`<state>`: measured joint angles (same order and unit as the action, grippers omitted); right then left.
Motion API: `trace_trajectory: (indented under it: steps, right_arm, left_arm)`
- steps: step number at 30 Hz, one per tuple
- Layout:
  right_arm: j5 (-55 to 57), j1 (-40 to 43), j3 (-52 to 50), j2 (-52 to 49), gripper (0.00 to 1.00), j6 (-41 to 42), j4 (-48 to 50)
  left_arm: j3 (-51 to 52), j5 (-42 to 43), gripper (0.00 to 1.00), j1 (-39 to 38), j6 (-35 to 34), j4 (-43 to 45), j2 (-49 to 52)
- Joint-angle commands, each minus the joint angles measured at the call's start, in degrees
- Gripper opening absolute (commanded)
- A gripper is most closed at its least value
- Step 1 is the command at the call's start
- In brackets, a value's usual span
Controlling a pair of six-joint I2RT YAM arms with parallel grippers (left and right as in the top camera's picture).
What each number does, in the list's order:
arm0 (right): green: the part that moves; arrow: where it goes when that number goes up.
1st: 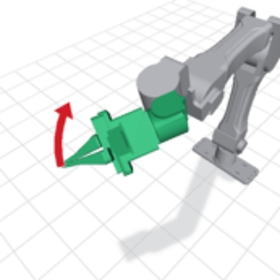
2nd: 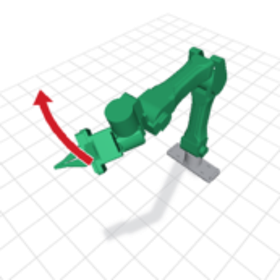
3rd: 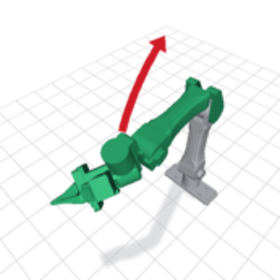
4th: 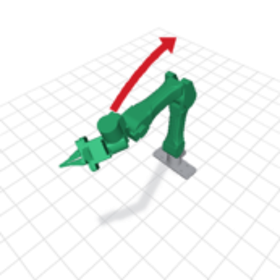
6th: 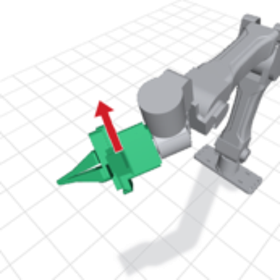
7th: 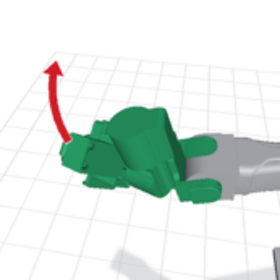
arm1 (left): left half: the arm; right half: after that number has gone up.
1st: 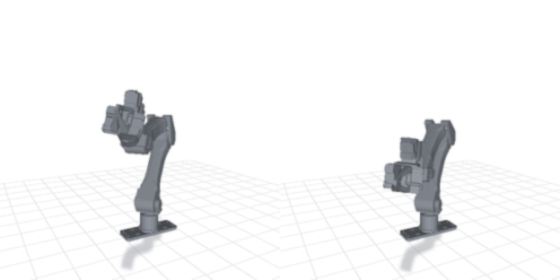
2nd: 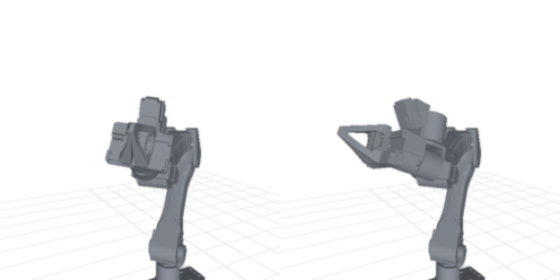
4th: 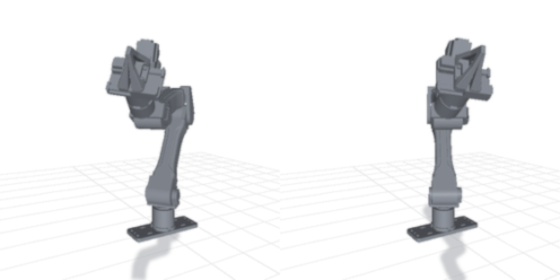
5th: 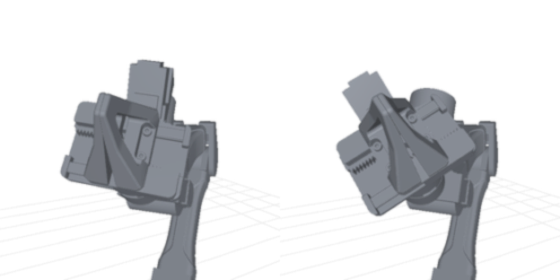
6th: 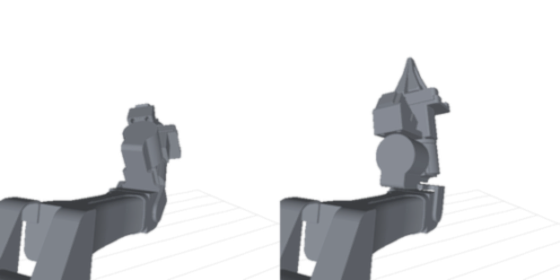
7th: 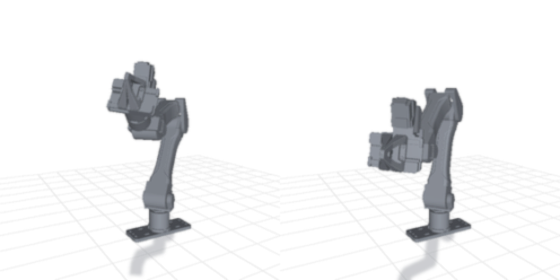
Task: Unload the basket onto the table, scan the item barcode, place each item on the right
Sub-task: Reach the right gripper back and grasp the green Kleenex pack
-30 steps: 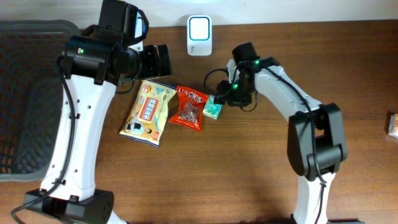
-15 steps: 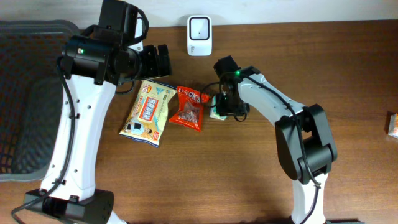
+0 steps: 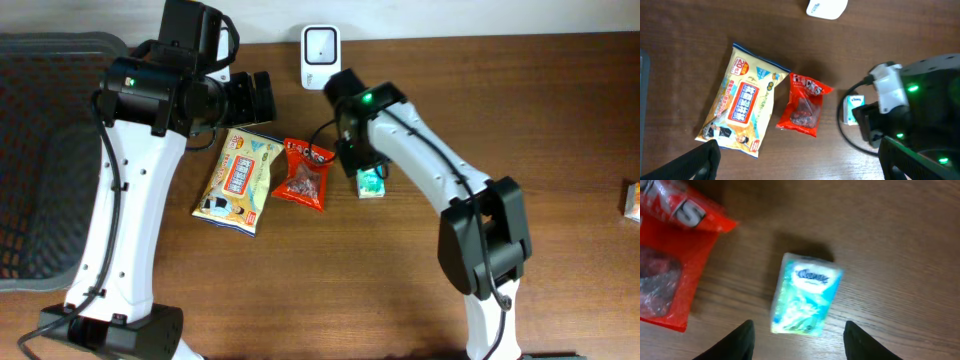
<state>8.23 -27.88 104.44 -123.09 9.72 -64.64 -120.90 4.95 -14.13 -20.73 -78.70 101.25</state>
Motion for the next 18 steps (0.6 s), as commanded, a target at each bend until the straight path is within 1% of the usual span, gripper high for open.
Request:
trace_trajectory:
  steps: [1, 3, 7, 8, 10, 12, 14, 18]
  right_arm:
    - [3.41, -1.18, -6.12, -0.09, 0.5, 3.08, 4.76]
    - [3.54, -1.42, -9.27, -0.09, 0.48, 5.84, 7.72]
    - [4.61, -1.4, -12.13, -0.09, 0.46, 5.79, 10.19]
    - [5.07, -1.36, -12.35, -0.09, 0.43, 5.79, 10.34]
    - [7.89, -1.36, -12.41, -0.09, 0.27, 5.81, 10.49]
    - [11.56, -1.29, -12.41, -0.09, 0.21, 5.81, 10.64]
    - [11.26, -1.27, -12.41, -0.09, 0.04, 5.84, 10.93]
    - [10.45, -1.09, -12.39, -0.07, 0.04, 5.81, 11.19]
  left_arm:
    - [-0.04, -0.24, 0.99, 0.02, 0.7, 0.15, 0.07]
    - [-0.04, -0.24, 0.99, 0.02, 0.7, 0.13, 0.07]
    - [-0.04, -0.24, 0.99, 0.02, 0.68, 0.13, 0.07]
    - [-0.04, -0.24, 0.99, 0.02, 0.7, 0.15, 0.07]
    - [-0.04, -0.24, 0.99, 0.02, 0.68, 0.15, 0.07]
    - [-0.04, -0.24, 0.99, 0.02, 0.68, 0.13, 0.07]
    - [-0.04, -0.24, 0.99, 0.02, 0.7, 0.15, 0.07]
    - [-0.04, -0.24, 0.99, 0.02, 0.68, 0.15, 0.07]
